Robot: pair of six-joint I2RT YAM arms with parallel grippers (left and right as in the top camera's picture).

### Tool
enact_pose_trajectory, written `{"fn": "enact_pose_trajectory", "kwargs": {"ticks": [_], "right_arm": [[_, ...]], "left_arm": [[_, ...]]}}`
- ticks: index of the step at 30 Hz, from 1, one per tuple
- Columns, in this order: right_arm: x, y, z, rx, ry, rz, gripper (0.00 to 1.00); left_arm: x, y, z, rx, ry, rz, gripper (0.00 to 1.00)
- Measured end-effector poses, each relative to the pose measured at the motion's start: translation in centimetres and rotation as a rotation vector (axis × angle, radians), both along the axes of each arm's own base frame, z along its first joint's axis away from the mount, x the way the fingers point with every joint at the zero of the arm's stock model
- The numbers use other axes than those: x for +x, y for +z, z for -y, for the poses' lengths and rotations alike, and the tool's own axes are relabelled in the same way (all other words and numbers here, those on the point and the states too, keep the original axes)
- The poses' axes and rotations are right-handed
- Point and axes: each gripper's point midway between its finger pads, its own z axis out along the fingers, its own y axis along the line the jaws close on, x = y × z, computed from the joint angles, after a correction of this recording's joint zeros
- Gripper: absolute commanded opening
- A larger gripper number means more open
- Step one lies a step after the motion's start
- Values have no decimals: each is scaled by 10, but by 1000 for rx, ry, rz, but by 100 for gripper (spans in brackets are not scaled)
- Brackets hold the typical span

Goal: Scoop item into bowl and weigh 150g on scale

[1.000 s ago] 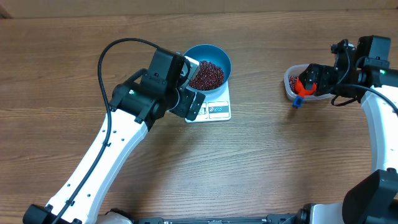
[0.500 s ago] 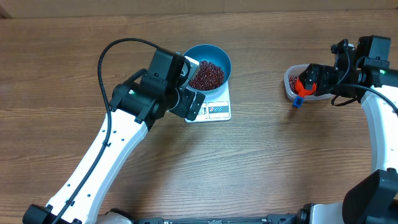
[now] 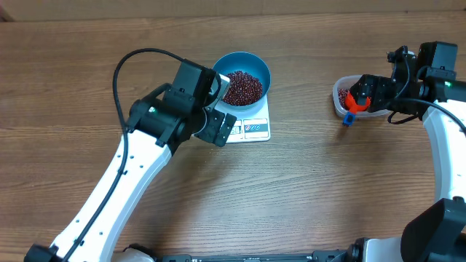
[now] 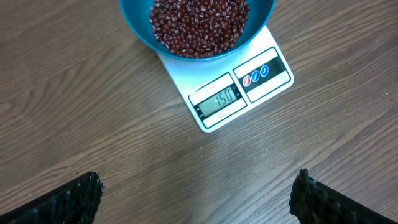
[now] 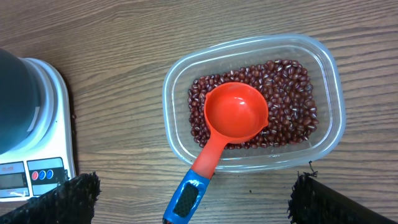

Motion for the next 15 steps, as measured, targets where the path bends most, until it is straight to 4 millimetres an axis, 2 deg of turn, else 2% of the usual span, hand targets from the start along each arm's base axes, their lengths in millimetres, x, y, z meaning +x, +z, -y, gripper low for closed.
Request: {"fn": "enact_pose_trajectory", "kwargs": {"ticks": [5,15], "right_arm": [[0,0,0,0,0,0,100],[0,0,0,0,0,0,100]], "left_arm": [[-16,7,-9,-21,4,56,100],[-54,-18,-43,-67,83,108,100]]}}
